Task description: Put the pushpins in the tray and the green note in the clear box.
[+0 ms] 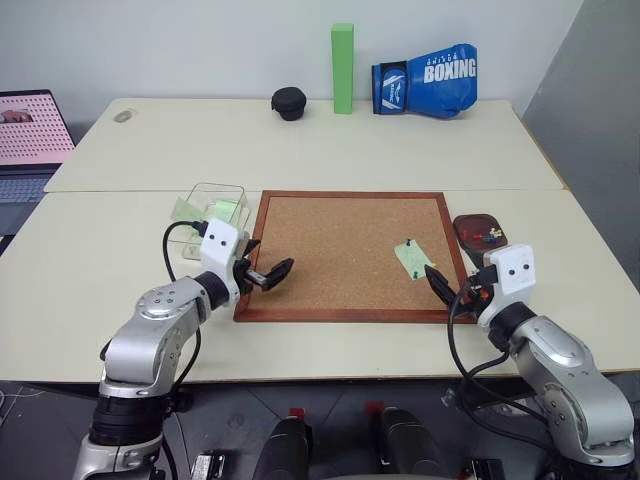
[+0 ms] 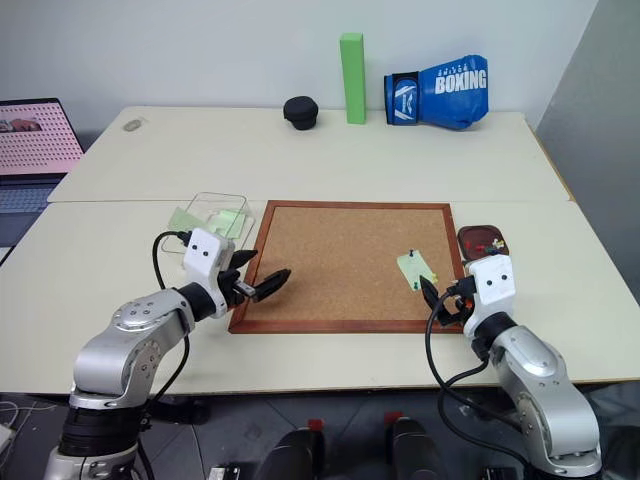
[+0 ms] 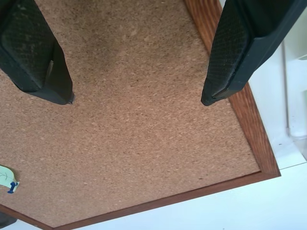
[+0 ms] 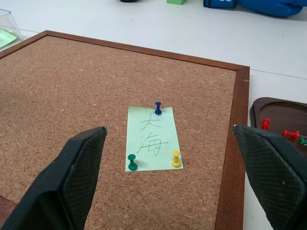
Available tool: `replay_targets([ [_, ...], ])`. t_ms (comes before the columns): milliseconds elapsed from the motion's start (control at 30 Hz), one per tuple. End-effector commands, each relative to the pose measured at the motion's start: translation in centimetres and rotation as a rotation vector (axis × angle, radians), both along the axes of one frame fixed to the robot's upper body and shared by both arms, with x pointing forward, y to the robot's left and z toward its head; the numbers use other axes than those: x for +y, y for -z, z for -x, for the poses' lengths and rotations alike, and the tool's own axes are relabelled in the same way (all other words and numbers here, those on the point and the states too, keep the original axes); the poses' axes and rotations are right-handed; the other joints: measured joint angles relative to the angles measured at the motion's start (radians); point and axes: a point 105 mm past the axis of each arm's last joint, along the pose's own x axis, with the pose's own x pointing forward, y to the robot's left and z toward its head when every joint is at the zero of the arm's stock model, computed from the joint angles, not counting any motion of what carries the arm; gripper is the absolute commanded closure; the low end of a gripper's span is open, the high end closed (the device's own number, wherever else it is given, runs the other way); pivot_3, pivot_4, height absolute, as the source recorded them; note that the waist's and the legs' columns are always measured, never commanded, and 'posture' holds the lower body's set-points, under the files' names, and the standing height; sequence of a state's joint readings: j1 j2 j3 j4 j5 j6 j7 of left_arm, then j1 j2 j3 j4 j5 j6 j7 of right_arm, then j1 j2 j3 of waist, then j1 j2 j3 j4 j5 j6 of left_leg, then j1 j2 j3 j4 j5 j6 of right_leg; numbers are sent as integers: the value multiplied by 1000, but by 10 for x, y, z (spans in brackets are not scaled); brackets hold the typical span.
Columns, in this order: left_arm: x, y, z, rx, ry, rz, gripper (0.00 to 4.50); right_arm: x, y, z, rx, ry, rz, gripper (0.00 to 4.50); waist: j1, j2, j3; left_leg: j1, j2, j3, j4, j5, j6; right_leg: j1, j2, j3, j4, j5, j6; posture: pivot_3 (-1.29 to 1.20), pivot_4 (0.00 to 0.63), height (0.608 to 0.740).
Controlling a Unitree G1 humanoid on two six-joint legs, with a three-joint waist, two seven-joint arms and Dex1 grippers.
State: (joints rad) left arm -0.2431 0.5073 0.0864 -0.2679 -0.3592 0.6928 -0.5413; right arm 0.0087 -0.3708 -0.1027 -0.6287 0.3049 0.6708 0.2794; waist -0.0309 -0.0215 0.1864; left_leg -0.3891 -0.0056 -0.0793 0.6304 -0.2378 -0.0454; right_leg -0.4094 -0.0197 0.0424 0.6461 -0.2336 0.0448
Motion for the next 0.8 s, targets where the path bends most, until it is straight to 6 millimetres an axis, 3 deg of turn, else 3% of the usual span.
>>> replay_targets([
  [33, -4, -17, 7, -46, 38, 44, 0, 1, -18, -1, -74, -1, -4, 46, 0, 0, 0, 0, 0, 0, 0, 0, 0, 0, 0, 0, 0, 0, 0, 0, 150, 740],
  [333, -13, -21, 16, -47, 101, 74, 0, 14, -14, -1, -51, -70, -15, 46, 0, 0, 0, 0, 0, 0, 0, 0, 0, 0, 0, 0, 0, 0, 0, 0, 150, 740],
  [533, -26, -22, 31, 25, 293, 60, 0, 25, -15, 8, -36, -191, -38, 46, -1, 0, 0, 0, 0, 0, 0, 0, 0, 0, 0, 0, 0, 0, 0, 0, 150, 740],
  [800, -26, -29, 18, 11, 315, 32, 0, 21, -13, 3, -41, -140, -14, 46, 0, 0, 0, 0, 0, 0, 0, 0, 0, 0, 0, 0, 0, -2, -3, 0, 150, 740],
])
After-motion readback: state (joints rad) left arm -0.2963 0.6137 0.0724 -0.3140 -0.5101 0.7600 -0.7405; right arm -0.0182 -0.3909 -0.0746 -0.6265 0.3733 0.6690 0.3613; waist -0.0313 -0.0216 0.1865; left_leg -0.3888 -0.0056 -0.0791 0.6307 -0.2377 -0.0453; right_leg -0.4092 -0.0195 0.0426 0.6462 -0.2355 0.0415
